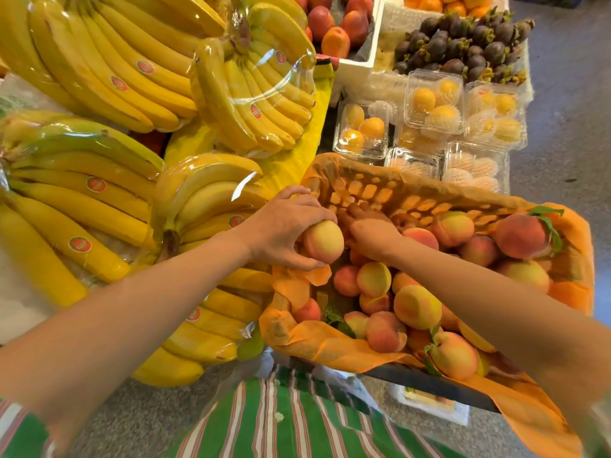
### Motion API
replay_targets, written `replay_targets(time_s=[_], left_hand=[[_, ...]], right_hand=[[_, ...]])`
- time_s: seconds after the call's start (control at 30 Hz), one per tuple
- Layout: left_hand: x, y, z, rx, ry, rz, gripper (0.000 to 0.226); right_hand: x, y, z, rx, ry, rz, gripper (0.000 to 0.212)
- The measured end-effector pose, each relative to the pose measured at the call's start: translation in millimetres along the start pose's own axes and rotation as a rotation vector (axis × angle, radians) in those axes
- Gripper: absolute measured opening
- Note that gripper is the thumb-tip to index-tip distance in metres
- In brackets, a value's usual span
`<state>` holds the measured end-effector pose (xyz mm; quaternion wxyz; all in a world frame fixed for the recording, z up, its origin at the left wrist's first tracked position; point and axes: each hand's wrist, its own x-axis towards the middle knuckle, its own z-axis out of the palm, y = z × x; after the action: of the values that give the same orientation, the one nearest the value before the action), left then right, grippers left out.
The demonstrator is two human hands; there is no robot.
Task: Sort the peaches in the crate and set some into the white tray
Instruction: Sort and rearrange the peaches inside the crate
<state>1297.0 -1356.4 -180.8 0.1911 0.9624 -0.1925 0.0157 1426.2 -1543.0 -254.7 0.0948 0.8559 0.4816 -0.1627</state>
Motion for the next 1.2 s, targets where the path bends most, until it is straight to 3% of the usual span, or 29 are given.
replay_targets(time_s=[0.17, 0.3, 0.47, 0.6, 0.83, 0.93, 1.2], left_hand=[[0.2, -0.4, 0.2, -0.015, -0.002, -0.004, 0.069], [0.3, -0.2, -1.2, -0.02, -0.004, -0.007, 0.069], [-0.1, 1.0, -1.7, -0.017, -0.012, -0.012, 0.07], [-1.0, 1.5, -2.7, -0.011, -0.002, -0.017, 0.071], [-1.3, 3.2, -2.8, -0.002, -0.012, -0.031, 0.073], [-0.8, 4.4, -3.6, 0.001, -0.009, -0.039, 0.073], [2.2, 12.1, -9.0, -0.103, 0.072, -0.132, 0.073]], right_hand=[[-0.7, -3.2, 5.8, -0.155, 0.023, -0.031, 0.044], [-2.2, -7.2, 3.1, -0.077, 0.005, -0.041, 0.05], [0.9, -6.6, -1.7, -0.015, 0.065, -0.021, 0.036], [-4.2, -4.7, -0.3, 0.015, 0.069, -0.039, 0.038], [-23.9, 3.5, -8.4, 0.258, 0.07, -0.041, 0.054], [-34.8, 7.7, -20.8, 0.37, 0.157, -0.049, 0.061], [-91.0, 17.2, -59.4, 0.91, 0.235, -0.042, 0.054]])
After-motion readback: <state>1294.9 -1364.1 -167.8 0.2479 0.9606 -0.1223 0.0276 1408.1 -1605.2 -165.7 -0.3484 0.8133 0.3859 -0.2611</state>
